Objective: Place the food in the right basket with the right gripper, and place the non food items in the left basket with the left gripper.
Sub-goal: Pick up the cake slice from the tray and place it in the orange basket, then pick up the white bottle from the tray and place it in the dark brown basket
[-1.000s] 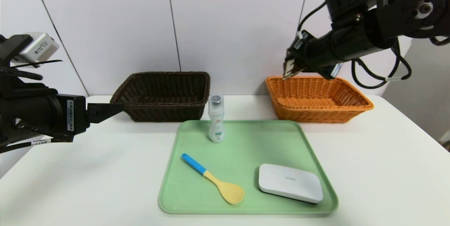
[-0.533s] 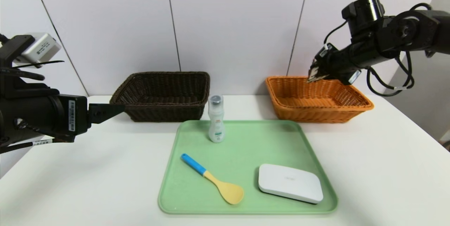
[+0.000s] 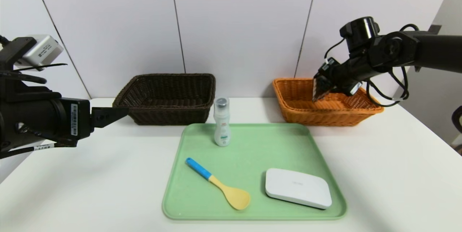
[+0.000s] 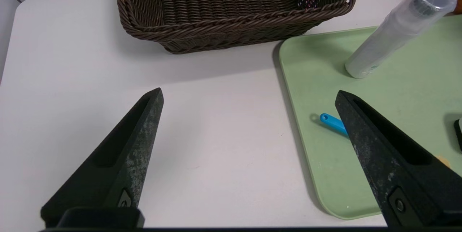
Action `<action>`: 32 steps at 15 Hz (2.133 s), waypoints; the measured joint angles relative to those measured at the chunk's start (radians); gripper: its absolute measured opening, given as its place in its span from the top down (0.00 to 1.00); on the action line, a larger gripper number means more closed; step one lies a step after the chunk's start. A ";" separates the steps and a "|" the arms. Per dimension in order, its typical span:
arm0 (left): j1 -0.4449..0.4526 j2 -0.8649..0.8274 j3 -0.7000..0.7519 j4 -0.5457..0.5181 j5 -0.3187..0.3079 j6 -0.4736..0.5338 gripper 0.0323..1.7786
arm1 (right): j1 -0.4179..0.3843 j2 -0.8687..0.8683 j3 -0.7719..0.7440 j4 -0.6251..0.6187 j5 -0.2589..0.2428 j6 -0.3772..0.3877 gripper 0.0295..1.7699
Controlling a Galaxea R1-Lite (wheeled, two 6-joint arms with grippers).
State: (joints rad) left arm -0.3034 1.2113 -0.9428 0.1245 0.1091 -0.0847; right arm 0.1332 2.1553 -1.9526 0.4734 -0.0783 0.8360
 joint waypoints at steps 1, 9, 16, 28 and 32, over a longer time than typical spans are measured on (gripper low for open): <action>0.000 0.000 0.003 -0.003 0.006 0.002 0.05 | -0.001 0.001 0.001 0.003 -0.001 -0.007 0.33; 0.001 0.012 0.063 -0.178 0.000 0.009 0.05 | 0.000 -0.024 0.019 -0.003 0.029 -0.046 0.14; -0.016 -0.002 0.058 -0.106 -0.001 -0.002 0.05 | 0.173 -0.169 0.009 0.004 -0.036 -0.068 0.08; -0.105 -0.007 0.074 -0.111 -0.001 -0.051 0.05 | 0.390 -0.408 0.116 0.339 -0.355 -0.359 0.04; -0.203 0.002 0.156 -0.160 -0.024 -0.158 0.05 | 0.406 -0.460 0.226 0.194 -0.358 -0.374 0.04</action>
State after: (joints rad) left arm -0.5060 1.2132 -0.7866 -0.0360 0.0847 -0.2423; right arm 0.5396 1.6957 -1.7262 0.6677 -0.4362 0.4617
